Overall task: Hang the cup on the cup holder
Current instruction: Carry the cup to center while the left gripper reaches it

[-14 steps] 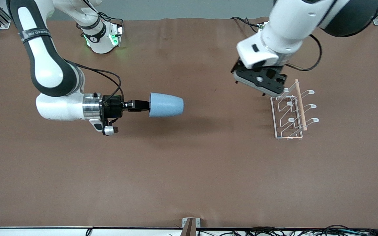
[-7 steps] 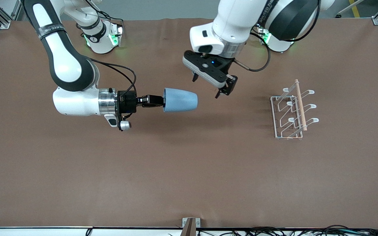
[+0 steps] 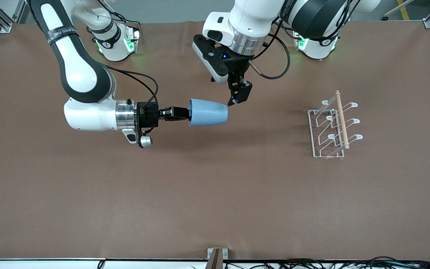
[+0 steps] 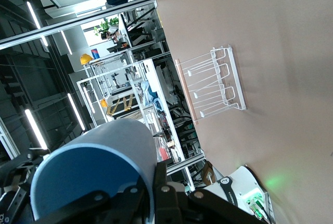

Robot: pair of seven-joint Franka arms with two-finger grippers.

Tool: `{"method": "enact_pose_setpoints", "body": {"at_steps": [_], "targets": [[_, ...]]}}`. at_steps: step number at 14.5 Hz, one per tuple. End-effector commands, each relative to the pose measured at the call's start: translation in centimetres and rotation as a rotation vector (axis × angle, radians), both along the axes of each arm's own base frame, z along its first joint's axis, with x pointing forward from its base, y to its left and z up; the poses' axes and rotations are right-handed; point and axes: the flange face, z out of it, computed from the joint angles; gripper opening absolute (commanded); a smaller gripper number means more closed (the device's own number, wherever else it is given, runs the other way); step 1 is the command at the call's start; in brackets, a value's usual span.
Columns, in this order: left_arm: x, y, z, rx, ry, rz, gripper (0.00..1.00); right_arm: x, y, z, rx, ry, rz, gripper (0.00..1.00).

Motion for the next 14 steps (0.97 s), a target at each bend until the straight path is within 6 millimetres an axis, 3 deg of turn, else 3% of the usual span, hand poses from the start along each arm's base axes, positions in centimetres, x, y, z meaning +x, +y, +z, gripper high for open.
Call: {"method": "enact_pose_setpoints", "body": {"at_steps": [1, 8, 11, 14], "targets": [[1.1, 0.3, -0.5, 0.019, -0.027, -0.112, 0.97, -0.8, 0.2, 0.3, 0.028, 0.009, 0.009, 0.02], [1.7, -1.3, -1.8, 0.02, -0.032, -0.164, 0.98, -1.1, 0.4, 0.4, 0.042, 0.012, 0.033, 0.02], [1.7, -3.6, -4.5, 0.015, -0.047, -0.227, 0.96, -1.0, 0.3, 0.3, 0.042, 0.017, 0.032, 0.03], [2.4, -3.3, -5.2, 0.029, -0.064, -0.276, 0.95, -1.0, 0.3, 0.3, 0.042, 0.017, 0.032, 0.04]]}}
